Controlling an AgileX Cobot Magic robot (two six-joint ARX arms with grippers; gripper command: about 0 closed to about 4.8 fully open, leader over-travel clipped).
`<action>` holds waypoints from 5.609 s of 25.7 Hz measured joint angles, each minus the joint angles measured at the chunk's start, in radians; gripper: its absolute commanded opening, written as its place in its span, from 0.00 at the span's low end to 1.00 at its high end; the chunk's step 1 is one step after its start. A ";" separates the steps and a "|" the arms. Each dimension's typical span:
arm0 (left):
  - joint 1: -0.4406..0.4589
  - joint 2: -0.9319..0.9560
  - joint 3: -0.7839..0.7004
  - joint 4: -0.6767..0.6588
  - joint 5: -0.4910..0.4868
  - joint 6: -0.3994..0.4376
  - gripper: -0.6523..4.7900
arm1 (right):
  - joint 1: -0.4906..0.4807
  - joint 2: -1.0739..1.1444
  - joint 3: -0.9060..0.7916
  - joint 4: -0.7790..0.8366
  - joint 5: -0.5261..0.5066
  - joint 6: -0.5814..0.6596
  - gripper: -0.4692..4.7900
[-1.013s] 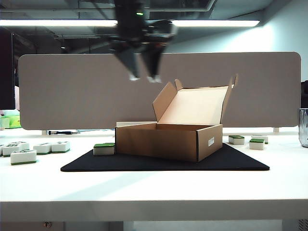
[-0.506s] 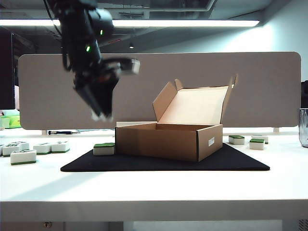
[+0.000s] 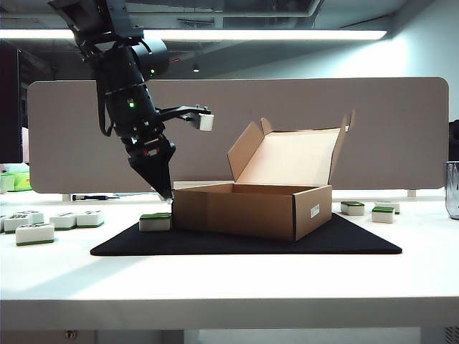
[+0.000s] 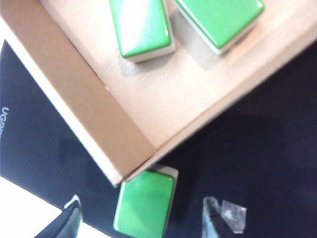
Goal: Pick up four mahjong tiles and put them into the paper box.
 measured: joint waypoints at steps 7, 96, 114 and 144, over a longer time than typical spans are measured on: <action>0.003 0.068 -0.003 0.010 -0.035 0.000 0.69 | 0.000 0.000 0.000 -0.001 0.000 0.000 0.09; -0.193 0.284 0.255 0.304 -0.060 -0.756 0.65 | 0.000 0.000 0.000 -0.002 0.007 0.000 0.09; -0.071 -0.015 0.354 -0.256 -0.060 -0.650 0.53 | 0.000 0.000 0.000 -0.002 0.007 0.000 0.09; 0.276 -0.820 -0.495 -0.209 -0.063 -0.517 0.53 | 0.000 0.000 0.000 -0.002 0.007 0.000 0.09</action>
